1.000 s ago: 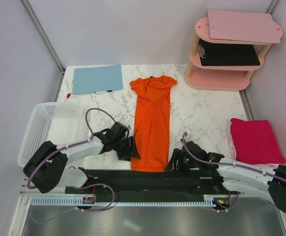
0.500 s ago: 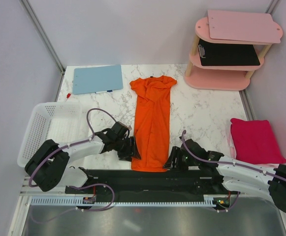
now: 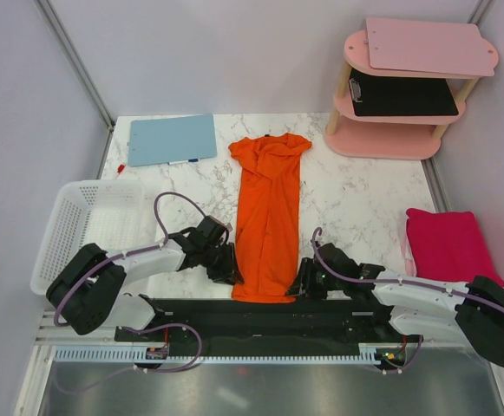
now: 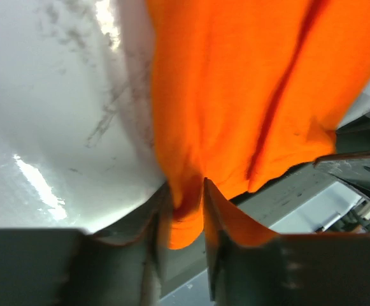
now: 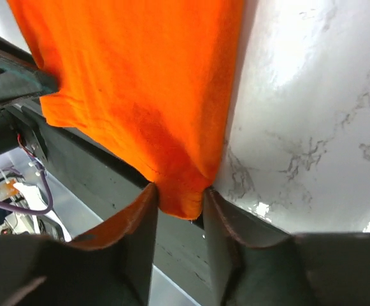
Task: Fold and stack the t-shirts
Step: Grab the bottom of the folded rectangular tshirt with both arms, then fold the folded rectangular tshirt in 1/3 of the way
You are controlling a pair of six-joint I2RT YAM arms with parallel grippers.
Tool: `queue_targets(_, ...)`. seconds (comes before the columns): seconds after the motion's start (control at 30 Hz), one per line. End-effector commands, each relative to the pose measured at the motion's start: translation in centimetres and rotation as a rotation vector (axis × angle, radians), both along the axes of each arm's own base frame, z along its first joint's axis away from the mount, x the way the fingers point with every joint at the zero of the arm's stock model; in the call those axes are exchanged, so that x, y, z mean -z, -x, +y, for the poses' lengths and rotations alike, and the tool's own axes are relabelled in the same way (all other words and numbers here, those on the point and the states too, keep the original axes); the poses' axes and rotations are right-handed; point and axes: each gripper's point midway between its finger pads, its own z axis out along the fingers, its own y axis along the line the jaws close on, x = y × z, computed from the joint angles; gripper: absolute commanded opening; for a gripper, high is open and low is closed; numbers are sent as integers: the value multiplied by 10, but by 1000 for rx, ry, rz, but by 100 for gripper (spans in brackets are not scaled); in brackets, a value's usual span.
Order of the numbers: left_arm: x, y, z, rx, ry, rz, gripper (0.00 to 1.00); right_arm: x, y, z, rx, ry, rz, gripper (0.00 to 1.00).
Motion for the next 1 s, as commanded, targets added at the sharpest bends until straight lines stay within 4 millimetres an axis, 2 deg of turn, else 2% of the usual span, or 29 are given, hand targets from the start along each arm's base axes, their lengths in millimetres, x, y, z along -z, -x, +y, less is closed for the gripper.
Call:
queue_targets(0.0, 35, 19, 34, -7, -172, 44, 23, -3, -15, 4, 30, -20, -75, 30)
queue_targets(0.03, 35, 19, 34, -5, -170, 46, 15, -4, -16, 3, 34, -17, -80, 27)
queue_targets(0.07, 34, 19, 33, -3, -165, 46, 3, -5, -17, 3, 37, -22, -88, 22)
queue_targets(0.23, 25, 16, 28, 1, -135, 26, 2, -19, -22, -1, 33, -5, -141, 15)
queue_targets(0.43, -8, -3, 14, 3, -96, -42, 2, -40, -35, 1, -9, 26, -247, 5)
queue_targets(0.5, -23, -17, 6, 4, -86, -84, 2, -47, -42, 3, -33, 56, -290, 3)
queue_targets(0.6, -39, -35, -2, 0, -88, -125, 2, -56, -58, 5, -36, 106, -345, 2)
queue_targets(0.63, -43, -40, -4, -1, -88, -137, 2, -66, -69, 6, -31, 127, -396, 1)
queue_targets(0.67, -53, -48, -10, 3, -75, -156, 2, -63, -73, 6, -38, 158, -403, 1)
queue_targets(0.7, -57, -54, -12, 0, -76, -168, 2, -65, -78, 6, -40, 178, -421, 1)
queue_targets(0.73, -55, -60, -12, 1, -93, -167, 2, -75, -86, 10, -48, 183, -458, 0)
queue_targets(0.77, -65, -69, -17, 1, -86, -189, 2, -73, -93, 8, -38, 221, -468, 0)
queue_targets(0.83, -68, -81, -19, -5, -89, -195, 2, -83, -105, 9, -31, 240, -508, 0)
queue_targets(0.87, -76, -91, -23, -8, -77, -219, 2, -81, -113, 4, -8, 274, -516, 0)
queue_targets(0.97, -82, -110, -23, -20, -79, -230, 2, -87, -133, -4, 25, 306, -544, 0)
